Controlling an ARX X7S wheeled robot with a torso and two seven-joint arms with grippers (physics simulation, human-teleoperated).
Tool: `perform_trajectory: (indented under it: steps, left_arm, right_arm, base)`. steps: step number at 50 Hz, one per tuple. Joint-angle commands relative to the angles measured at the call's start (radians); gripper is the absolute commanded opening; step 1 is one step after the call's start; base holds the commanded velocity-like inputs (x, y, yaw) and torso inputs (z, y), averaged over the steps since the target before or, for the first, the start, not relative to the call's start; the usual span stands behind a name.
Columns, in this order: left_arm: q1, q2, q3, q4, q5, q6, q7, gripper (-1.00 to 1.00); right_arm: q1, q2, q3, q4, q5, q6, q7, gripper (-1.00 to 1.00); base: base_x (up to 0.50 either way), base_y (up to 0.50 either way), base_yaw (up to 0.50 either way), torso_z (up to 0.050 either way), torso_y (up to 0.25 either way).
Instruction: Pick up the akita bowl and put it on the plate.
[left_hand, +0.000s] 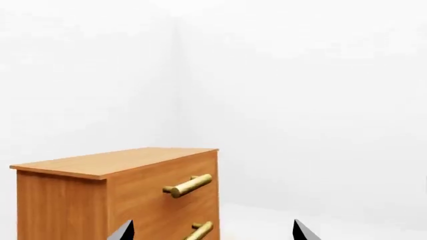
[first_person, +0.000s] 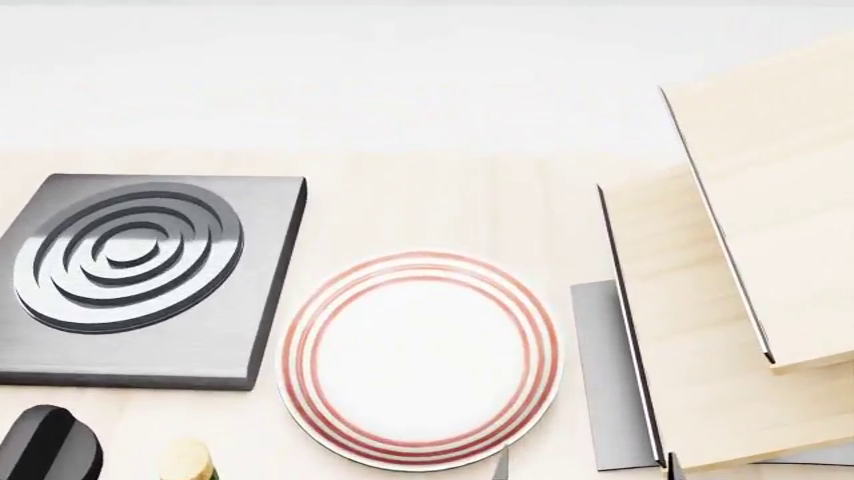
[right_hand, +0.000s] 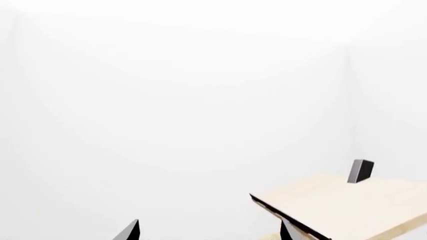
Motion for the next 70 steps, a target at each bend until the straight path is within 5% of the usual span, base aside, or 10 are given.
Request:
perform_trajectory:
  steps: [1,13,25,36,59,70]
  left_arm:
    - [-0.144,-0.086,-0.053,-0.035,-0.28,-0.303,-0.109,1.0]
    - [-0.196,-0.152,-0.124,-0.109,-0.537,-0.508,-0.216,1.0]
    - [-0.204,-0.192,-0.133,-0.149,-0.631,-0.583,-0.26,1.0]
    - [-0.22,-0.23,-0.042,-0.278,-0.785,-0.718,-0.303,1.0]
    - [-0.223,-0.296,0.015,-0.447,-1.057,-0.81,-0.538,1.0]
    - [-0.188,-0.308,0.017,-0.457,-1.064,-0.803,-0.523,1.0]
  right_arm:
    - [0.013,0.001,-0.003,0.02,0.007,0.001,0.004,1.0]
    - [0.03,-0.002,-0.009,0.042,0.013,0.012,0.007,1.0]
    - [0.061,-0.008,-0.013,0.089,0.024,0.022,0.01,1.0]
    - [0.089,-0.015,-0.022,0.13,0.037,0.033,0.006,1.0]
    - [0.121,-0.016,-0.031,0.176,0.059,0.049,0.004,1.0]
    - [0.136,-0.02,-0.035,0.198,0.069,0.056,0.005,1.0]
  base:
    - [0.0,0.0,0.0,0.0,0.0]
    - [0.0,0.0,0.0,0.0,0.0]
    - [0.0,0.0,0.0,0.0,0.0]
    - [0.0,0.0,0.0,0.0,0.0]
    - [0.0,0.0,0.0,0.0,0.0]
    - [0.0,0.0,0.0,0.0,0.0]
